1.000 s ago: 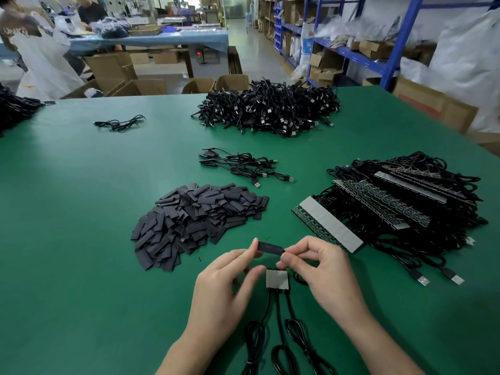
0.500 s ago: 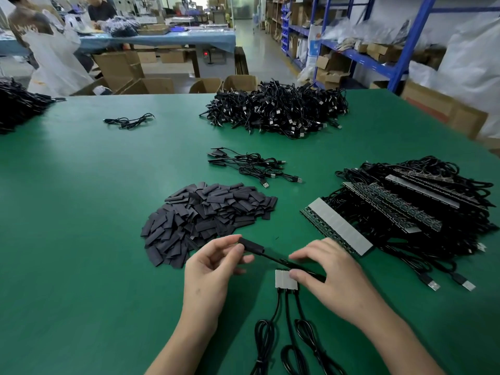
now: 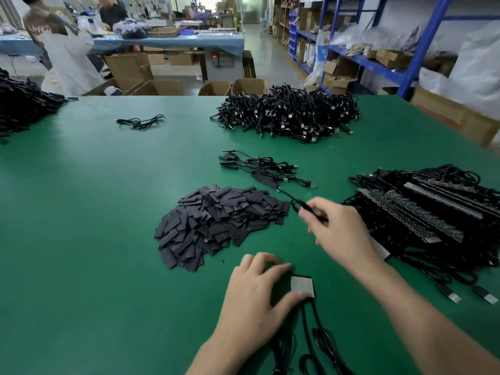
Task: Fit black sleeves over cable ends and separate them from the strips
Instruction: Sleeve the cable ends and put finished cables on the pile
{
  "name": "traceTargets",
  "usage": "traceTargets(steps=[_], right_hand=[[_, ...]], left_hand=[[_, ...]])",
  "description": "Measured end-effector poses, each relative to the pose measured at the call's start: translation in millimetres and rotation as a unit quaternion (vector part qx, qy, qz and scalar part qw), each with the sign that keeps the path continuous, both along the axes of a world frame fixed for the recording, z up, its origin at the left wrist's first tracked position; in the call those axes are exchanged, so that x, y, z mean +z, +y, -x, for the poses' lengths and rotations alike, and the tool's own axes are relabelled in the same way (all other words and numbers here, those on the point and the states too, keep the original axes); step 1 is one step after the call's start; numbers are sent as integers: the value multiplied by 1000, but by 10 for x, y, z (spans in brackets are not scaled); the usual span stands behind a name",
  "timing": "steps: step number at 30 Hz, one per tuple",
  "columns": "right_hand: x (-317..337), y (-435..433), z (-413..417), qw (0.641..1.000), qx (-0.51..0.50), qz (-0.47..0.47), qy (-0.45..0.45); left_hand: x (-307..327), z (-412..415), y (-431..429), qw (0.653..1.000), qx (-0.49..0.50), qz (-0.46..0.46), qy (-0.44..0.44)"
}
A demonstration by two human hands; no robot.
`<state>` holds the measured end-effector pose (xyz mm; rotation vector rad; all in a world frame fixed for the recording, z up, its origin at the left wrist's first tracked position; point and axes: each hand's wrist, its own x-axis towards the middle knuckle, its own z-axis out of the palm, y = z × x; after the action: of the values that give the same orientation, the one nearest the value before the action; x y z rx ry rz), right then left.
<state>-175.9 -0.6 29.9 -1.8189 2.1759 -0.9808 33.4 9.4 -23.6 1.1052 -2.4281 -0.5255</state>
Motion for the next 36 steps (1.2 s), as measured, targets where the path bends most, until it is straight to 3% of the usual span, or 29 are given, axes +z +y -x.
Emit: traceTargets(steps=[7,12,14,18,22,25,36], right_hand=[[405,-1372,14,993,1,-25,111],[692,-1912,-58,993,-5,-61,97],[662,-1819,-120,996,7,-64,64],[406,-1084,-182,996,65,-17,-53],[69,-85,-270,952,129,-81,-267],[-165,386,-370,921,151,-126,-337],[-293,744,-381,908,130,-118,-379]], left_hand=[[-23,5,-35,999,-29,-11,-11],[12,-4,-48,995,-46,-73,56],[29,-23,-50,983,-28,-145,113],[67,-70,-108,922,-15,-269,278],[92,-88,-185,868,7,-323,377],[106,-87,-184,851,5,-342,399],[223,-85,-4,863,-28,-351,363]])
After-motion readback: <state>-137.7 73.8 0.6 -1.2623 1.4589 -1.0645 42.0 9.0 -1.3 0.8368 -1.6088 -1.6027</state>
